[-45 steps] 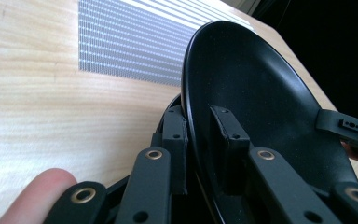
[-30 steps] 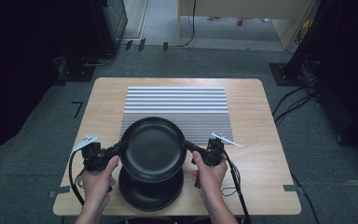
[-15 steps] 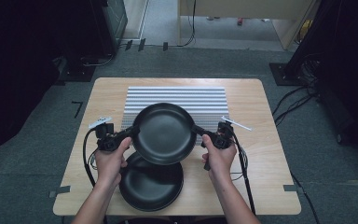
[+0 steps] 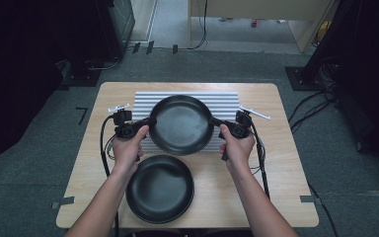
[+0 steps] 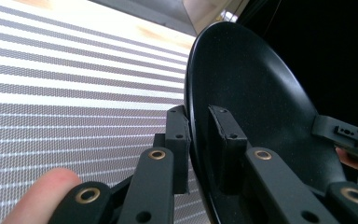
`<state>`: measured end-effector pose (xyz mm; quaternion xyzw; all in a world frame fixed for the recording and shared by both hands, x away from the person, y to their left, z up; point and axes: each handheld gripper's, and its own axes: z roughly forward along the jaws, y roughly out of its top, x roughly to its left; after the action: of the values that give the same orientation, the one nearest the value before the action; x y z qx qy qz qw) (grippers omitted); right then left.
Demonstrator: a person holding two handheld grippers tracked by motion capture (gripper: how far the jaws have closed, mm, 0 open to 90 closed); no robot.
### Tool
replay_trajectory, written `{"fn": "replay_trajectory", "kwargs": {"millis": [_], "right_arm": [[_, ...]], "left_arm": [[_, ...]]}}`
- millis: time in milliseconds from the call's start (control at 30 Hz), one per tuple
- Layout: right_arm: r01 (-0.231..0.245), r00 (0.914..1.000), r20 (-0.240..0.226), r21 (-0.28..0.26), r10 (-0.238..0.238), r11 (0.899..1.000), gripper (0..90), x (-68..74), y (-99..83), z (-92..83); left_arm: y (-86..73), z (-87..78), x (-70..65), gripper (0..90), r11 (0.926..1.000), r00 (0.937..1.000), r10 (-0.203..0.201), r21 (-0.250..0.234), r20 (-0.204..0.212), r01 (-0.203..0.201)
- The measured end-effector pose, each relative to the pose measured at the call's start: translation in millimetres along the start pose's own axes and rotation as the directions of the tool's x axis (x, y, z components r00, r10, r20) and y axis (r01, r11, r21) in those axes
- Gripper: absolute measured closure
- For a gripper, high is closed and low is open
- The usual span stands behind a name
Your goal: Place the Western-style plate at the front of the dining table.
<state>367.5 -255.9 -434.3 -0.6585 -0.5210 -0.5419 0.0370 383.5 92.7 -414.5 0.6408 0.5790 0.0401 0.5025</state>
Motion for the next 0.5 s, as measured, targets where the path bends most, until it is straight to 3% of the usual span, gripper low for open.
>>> {"fn": "replay_trajectory", "kwargs": {"millis": [500], "right_arm": [[-0.016, 0.9970, 0.076, 0.030, 0.013, 0.999, 86.1, -24.1, 31.7, 35.7]], "left_arm": [[19.2, 51.7, 14.3, 77.6, 0.9968, 0.9985, -0.015, 0.078, -0.053, 0.019]]}}
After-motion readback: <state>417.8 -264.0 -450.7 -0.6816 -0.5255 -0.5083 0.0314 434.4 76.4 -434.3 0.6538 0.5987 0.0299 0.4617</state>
